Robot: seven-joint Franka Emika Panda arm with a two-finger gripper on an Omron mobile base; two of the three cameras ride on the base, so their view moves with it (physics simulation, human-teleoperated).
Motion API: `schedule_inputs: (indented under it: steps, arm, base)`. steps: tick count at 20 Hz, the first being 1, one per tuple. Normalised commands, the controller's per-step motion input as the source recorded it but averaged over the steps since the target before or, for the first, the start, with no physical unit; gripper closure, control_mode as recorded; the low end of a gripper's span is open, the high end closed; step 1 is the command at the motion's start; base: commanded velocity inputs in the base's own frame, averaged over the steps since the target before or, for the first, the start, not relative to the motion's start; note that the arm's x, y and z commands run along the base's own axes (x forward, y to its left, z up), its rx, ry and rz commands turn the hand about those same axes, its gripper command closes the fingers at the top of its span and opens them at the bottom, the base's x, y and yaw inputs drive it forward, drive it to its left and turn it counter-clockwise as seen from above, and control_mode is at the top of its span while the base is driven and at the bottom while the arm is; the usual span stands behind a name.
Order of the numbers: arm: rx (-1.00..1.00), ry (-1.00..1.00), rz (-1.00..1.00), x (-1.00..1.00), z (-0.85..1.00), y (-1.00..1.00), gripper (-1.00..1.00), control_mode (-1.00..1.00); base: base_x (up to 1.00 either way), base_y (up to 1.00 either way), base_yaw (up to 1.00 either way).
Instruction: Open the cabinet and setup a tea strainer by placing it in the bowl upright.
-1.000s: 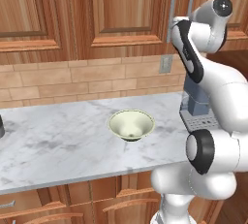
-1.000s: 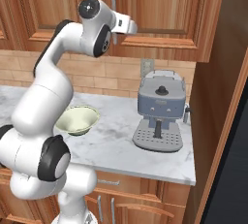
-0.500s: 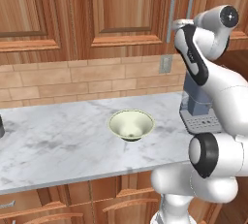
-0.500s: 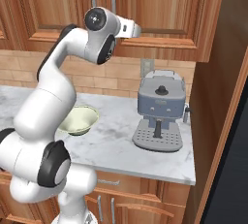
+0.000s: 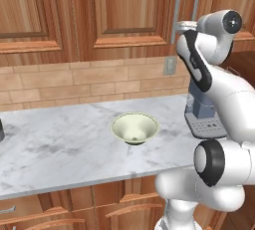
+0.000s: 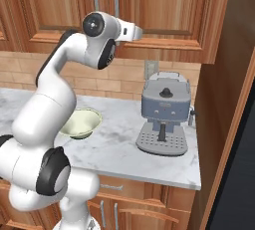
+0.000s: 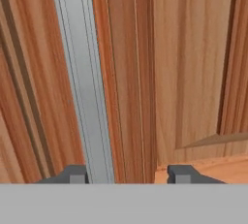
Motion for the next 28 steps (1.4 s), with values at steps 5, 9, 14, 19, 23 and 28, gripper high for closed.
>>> schedule_inputs:
  steps: [5, 9, 14, 19, 23, 28]
  arm:
    - [0.0, 0.0, 0.0, -0.38, 0.14, -0.27, 1.0, -1.0]
    - [0.0, 0.06, 0.0, -0.77, 0.12, -0.38, 1.0, -1.0]
    - [0.0, 0.11, 0.0, -0.95, 0.12, -0.52, 1.0, -1.0]
    - [0.0, 0.1, 0.0, -1.0, 0.1, -0.54, 1.0, -1.0]
    - [0.0, 0.08, 0.0, -1.0, 0.0, -0.67, 1.0, -1.0]
    - [0.0, 0.1, 0.0, -0.98, 0.0, -0.66, 1.0, -1.0]
  base:
    - [0.0, 0.0, 0.0]
    - [0.0, 0.0, 0.0]
    - [0.0, 0.0, 0.0]
    - [0.0, 0.0, 0.0]
    - [0.0, 0.0, 0.0]
    - [0.0, 0.0, 0.0]
